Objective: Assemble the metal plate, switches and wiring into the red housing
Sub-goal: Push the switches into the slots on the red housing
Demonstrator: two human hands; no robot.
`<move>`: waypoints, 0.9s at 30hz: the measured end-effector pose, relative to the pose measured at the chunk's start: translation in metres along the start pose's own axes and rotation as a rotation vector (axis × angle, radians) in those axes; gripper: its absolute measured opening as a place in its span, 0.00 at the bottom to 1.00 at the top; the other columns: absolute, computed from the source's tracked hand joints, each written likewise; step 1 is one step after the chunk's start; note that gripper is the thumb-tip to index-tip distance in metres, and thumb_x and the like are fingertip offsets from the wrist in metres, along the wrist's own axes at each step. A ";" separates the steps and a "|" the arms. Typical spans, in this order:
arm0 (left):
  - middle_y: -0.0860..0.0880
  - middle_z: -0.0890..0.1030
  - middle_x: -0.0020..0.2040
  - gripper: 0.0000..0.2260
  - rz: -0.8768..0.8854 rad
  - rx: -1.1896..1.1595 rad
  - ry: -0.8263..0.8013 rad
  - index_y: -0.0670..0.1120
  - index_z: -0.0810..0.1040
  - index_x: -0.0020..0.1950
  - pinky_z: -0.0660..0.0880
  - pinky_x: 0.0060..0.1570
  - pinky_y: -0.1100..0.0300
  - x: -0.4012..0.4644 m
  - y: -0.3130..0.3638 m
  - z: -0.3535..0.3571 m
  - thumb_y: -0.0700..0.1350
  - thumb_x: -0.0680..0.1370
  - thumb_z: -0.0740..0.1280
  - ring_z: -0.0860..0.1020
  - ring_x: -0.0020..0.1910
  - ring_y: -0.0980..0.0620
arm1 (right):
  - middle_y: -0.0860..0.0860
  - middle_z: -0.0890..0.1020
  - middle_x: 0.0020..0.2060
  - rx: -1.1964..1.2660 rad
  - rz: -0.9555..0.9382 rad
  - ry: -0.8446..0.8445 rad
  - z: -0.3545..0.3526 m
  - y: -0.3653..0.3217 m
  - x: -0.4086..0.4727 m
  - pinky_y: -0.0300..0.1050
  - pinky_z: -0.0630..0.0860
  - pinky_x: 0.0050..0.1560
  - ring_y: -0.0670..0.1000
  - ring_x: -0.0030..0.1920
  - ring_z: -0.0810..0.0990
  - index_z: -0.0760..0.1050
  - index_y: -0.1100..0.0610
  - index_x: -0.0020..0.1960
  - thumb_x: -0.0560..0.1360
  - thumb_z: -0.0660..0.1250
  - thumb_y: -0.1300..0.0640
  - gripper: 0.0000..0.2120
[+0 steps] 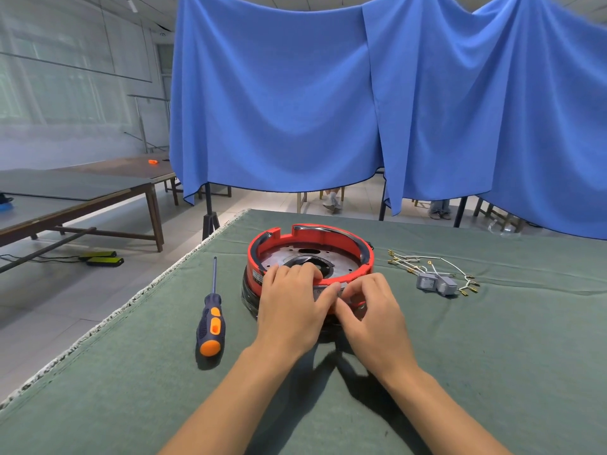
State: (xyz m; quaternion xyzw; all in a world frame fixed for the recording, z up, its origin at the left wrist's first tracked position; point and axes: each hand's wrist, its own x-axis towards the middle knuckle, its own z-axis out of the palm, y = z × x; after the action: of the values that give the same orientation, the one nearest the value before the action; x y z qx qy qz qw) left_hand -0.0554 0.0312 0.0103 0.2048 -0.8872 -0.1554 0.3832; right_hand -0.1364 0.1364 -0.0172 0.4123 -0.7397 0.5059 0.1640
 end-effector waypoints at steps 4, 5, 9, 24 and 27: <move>0.54 0.80 0.50 0.14 0.008 0.020 0.011 0.51 0.77 0.53 0.57 0.61 0.60 0.001 -0.003 0.001 0.59 0.77 0.61 0.73 0.53 0.52 | 0.40 0.75 0.42 0.045 0.017 0.011 -0.010 0.005 0.004 0.30 0.71 0.38 0.39 0.42 0.77 0.71 0.45 0.45 0.75 0.68 0.59 0.10; 0.54 0.80 0.50 0.14 0.014 0.018 0.014 0.51 0.78 0.53 0.58 0.61 0.60 0.001 -0.004 0.001 0.59 0.77 0.61 0.73 0.53 0.52 | 0.39 0.74 0.45 -0.004 0.023 0.023 -0.013 0.007 0.006 0.33 0.72 0.39 0.39 0.43 0.77 0.71 0.45 0.48 0.75 0.68 0.57 0.09; 0.56 0.81 0.50 0.14 0.049 -0.009 0.009 0.52 0.79 0.53 0.59 0.59 0.60 0.003 -0.007 0.001 0.60 0.77 0.62 0.74 0.53 0.54 | 0.33 0.69 0.59 -0.071 0.004 -0.120 -0.022 0.013 0.019 0.41 0.75 0.47 0.39 0.45 0.76 0.70 0.41 0.63 0.77 0.65 0.50 0.16; 0.59 0.78 0.36 0.09 -0.008 -0.198 0.024 0.53 0.80 0.40 0.66 0.57 0.53 0.010 -0.006 -0.002 0.57 0.71 0.71 0.76 0.44 0.56 | 0.40 0.76 0.45 0.099 0.049 -0.379 -0.030 0.016 0.048 0.31 0.68 0.40 0.34 0.39 0.74 0.78 0.49 0.50 0.76 0.68 0.57 0.04; 0.60 0.75 0.31 0.08 -0.070 -0.239 0.007 0.53 0.80 0.37 0.67 0.55 0.52 0.013 -0.004 -0.002 0.56 0.69 0.73 0.75 0.40 0.57 | 0.41 0.78 0.43 0.087 0.066 -0.376 -0.030 0.015 0.050 0.32 0.67 0.42 0.36 0.38 0.73 0.78 0.49 0.47 0.75 0.69 0.57 0.03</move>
State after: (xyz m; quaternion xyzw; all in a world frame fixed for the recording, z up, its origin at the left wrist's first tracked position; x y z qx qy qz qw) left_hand -0.0609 0.0216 0.0176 0.1888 -0.8534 -0.2726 0.4023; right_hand -0.1838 0.1431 0.0202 0.4818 -0.7479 0.4565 -0.0116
